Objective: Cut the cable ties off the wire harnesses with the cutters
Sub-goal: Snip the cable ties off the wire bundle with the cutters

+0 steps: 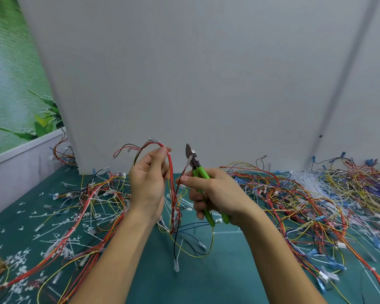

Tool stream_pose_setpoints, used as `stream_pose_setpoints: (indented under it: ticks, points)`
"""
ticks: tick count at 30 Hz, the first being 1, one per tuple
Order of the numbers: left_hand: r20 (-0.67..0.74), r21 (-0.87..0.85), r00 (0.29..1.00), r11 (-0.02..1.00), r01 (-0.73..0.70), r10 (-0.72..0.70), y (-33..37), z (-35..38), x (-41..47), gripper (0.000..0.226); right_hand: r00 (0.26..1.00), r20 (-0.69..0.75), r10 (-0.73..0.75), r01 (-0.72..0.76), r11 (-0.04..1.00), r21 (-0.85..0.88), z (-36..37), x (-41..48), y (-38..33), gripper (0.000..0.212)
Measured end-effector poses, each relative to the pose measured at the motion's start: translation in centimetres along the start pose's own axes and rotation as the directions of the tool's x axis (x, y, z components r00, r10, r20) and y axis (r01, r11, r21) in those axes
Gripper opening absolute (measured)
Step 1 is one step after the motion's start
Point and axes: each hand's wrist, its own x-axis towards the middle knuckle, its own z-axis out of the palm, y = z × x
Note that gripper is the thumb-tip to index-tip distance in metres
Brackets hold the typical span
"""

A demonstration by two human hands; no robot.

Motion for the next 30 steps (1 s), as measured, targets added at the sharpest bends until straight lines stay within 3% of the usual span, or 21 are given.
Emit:
stream_pose_setpoints:
  ticks: [4, 9, 11, 14, 19, 22, 26, 30]
  points:
    - [0.057, -0.081, 0.997, 0.995, 0.053, -0.049, -0.1, 0.2, 0.0, 0.024, 0.999, -0.023, -0.023, 0.023, 1.0, 0.017, -0.1, 0.1, 0.1, 0.014]
    - [0.127, -0.064, 0.988, 0.993, 0.094, -0.086, 0.3, 0.0, -0.1, 0.022, 0.986, -0.161, -0.033, 0.04, 0.998, 0.044, -0.3, 0.7, 0.6, 0.023]
    - [0.161, -0.043, 0.982, 0.993, 0.108, -0.1, 0.4, 0.1, -0.3, 0.032, 0.972, -0.226, -0.064, 0.029, 0.987, -0.156, -0.3, 1.0, 0.9, 0.026]
    - [0.182, -0.028, 0.977, 0.992, 0.121, -0.114, 0.6, 0.4, -0.5, 0.036, 0.95, -0.254, -0.179, 0.013, 0.839, -0.543, -0.3, 1.1, 1.5, 0.036]
    - [0.16, -0.025, 0.983, 0.995, 0.095, -0.09, 0.7, 0.4, -0.5, 0.041, 0.939, -0.245, -0.242, 0.001, 0.714, -0.701, -0.2, 1.3, 2.1, 0.05]
    - [0.154, -0.009, 0.984, 0.996, 0.094, -0.091, 0.7, 0.3, -0.4, 0.037, 0.933, -0.236, -0.271, 0.057, 0.761, -0.647, -0.1, 1.3, 2.0, 0.038]
    - [0.15, 0.022, 0.983, 0.995, 0.101, -0.103, 0.3, 0.1, -0.2, 0.024, 0.92, -0.272, -0.284, 0.182, 0.921, -0.344, 0.2, 1.3, 1.6, 0.01]
    - [0.157, 0.074, 0.982, 0.992, 0.098, -0.109, 0.0, 0.0, -0.3, 0.019, 0.924, -0.287, -0.252, 0.221, 0.966, -0.136, 0.6, 0.8, 0.8, 0.01]
